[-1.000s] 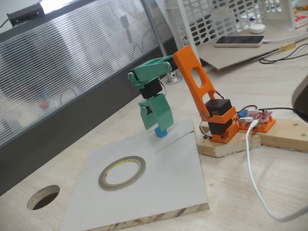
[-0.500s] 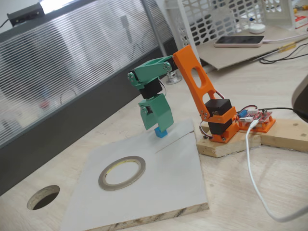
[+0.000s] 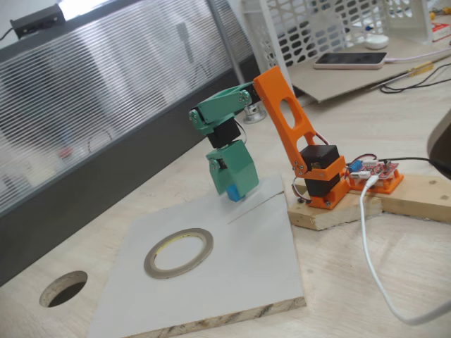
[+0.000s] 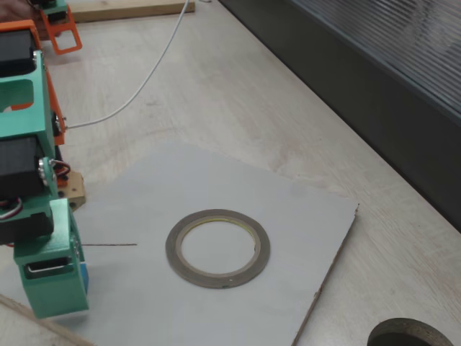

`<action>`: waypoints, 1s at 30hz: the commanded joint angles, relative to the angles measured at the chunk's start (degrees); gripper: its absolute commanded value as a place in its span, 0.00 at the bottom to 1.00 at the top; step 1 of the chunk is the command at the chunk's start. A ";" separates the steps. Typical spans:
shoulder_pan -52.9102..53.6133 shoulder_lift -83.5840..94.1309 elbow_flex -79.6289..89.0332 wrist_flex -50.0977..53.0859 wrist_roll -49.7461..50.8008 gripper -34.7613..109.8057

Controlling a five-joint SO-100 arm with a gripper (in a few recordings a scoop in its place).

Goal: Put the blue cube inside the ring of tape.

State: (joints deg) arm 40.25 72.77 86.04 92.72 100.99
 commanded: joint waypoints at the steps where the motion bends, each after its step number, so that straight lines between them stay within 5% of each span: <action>1: 0.00 1.58 0.44 0.35 0.18 0.64; 30: -4.48 1.58 0.26 -0.26 -0.26 0.64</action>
State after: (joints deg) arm 35.77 72.77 86.04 92.29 100.28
